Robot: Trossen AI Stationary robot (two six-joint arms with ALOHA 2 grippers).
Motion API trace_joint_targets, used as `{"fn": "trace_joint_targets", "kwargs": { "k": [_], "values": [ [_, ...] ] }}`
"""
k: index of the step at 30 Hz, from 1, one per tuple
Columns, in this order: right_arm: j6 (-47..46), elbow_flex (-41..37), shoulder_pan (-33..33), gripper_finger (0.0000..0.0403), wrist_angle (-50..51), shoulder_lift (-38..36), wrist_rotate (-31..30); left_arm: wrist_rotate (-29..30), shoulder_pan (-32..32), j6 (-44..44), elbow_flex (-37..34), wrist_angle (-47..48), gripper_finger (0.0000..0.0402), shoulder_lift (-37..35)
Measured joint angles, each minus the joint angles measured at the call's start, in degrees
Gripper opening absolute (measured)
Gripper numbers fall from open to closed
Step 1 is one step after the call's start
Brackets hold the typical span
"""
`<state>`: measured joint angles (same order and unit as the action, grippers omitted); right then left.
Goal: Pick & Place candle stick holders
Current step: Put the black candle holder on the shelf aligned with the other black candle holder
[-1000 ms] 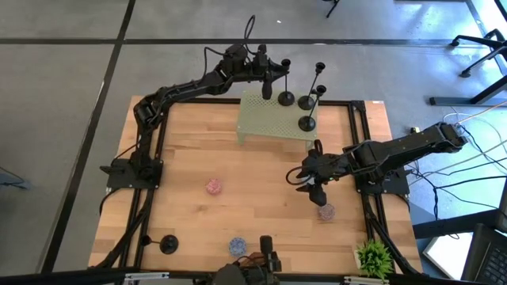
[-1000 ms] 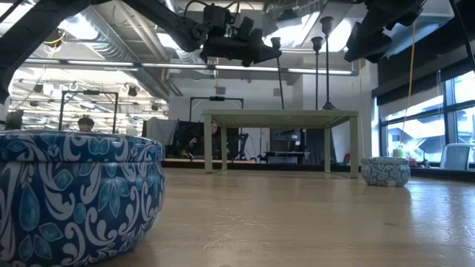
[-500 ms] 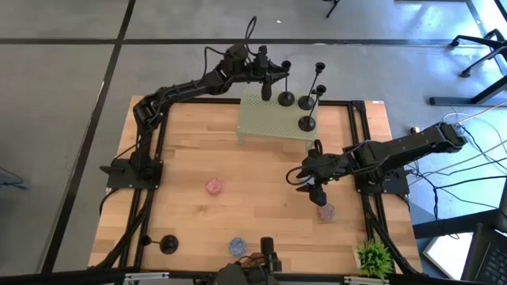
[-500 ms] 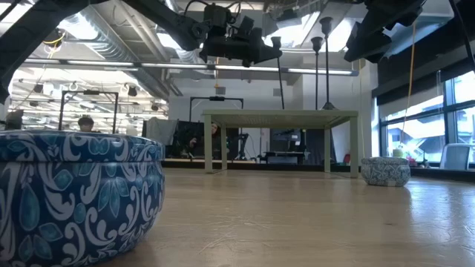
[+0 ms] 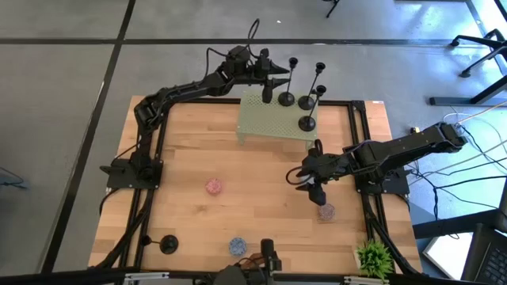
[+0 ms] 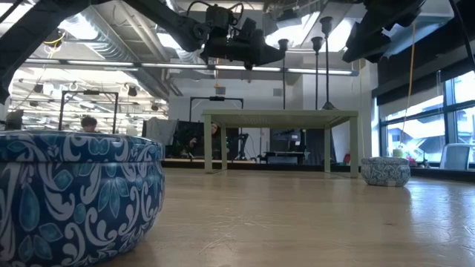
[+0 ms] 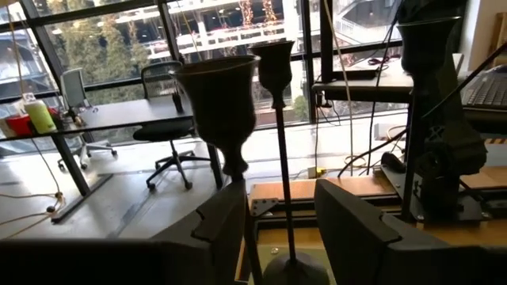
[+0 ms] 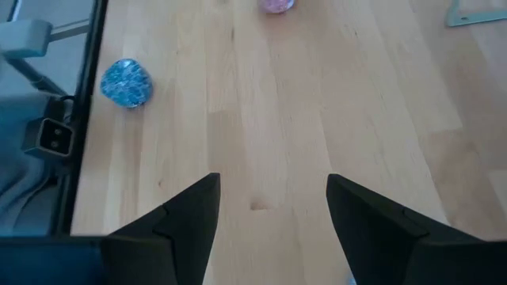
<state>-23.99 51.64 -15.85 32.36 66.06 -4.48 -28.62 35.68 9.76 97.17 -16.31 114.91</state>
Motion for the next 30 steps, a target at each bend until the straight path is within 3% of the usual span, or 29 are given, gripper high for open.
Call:
{"fn": "trace_joint_targets", "kwargs": {
  "k": [6, 14, 21, 27, 30],
  "values": [
    [0.0, 0.0, 0.0, 0.0236, 0.0, 0.0, -0.3, -2.4, 0.2, -1.5, 0.0, 1.8, 0.015, -1.4],
    [0.0, 0.0, 0.0, 0.0236, -1.3, 0.0, -2.2, -10.1, 1.3, -4.1, 0.1, 18.4, 0.015, -11.4],
    [0.6, 0.0, 0.1, 0.0236, -5.0, 0.0, -4.7, -13.1, 2.1, -3.9, 0.1, 42.9, 0.015, -25.5],
    [5.9, 0.0, 0.1, 0.0236, -9.7, 0.0, -6.9, -12.5, -2.3, 12.1, 0.0, 71.7, 0.015, -36.0],
    [7.1, 0.0, 0.1, 0.0236, -11.0, 0.0, -7.0, -12.2, -6.1, 17.2, -2.4, 81.8, 0.015, -40.8]
  ]
}}
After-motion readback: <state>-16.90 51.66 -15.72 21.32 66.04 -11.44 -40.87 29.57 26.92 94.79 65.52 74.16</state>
